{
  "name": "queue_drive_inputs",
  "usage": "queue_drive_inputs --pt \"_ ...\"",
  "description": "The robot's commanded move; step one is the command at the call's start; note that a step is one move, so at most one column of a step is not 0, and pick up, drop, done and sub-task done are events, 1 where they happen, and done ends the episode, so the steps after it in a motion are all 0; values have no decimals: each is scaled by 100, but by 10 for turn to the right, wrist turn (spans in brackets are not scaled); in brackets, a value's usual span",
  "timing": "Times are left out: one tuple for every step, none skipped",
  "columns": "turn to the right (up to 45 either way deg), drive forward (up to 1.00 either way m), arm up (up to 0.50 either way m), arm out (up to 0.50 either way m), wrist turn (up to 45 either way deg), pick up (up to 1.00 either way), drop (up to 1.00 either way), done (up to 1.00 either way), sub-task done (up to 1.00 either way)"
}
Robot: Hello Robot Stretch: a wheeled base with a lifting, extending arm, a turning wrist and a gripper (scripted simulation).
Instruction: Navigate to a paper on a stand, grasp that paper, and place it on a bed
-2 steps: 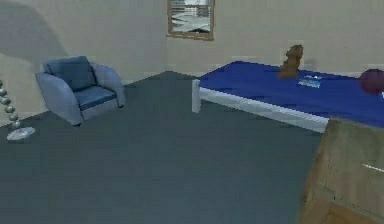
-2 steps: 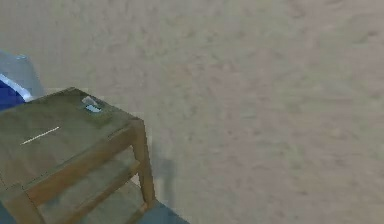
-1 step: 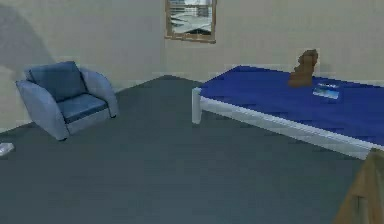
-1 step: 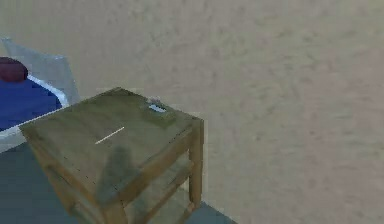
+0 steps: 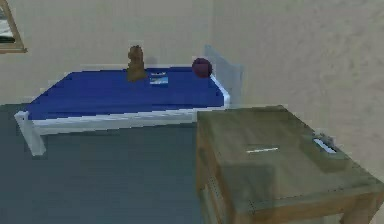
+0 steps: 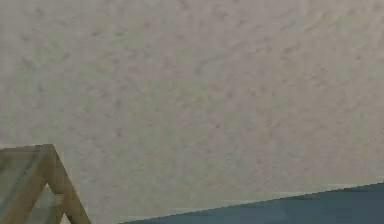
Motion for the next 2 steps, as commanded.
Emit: queue_drive_inputs --pt "450 0 0 0 0 0 0 0 0" --pt "450 0 0 0 0 0 0 0 0"
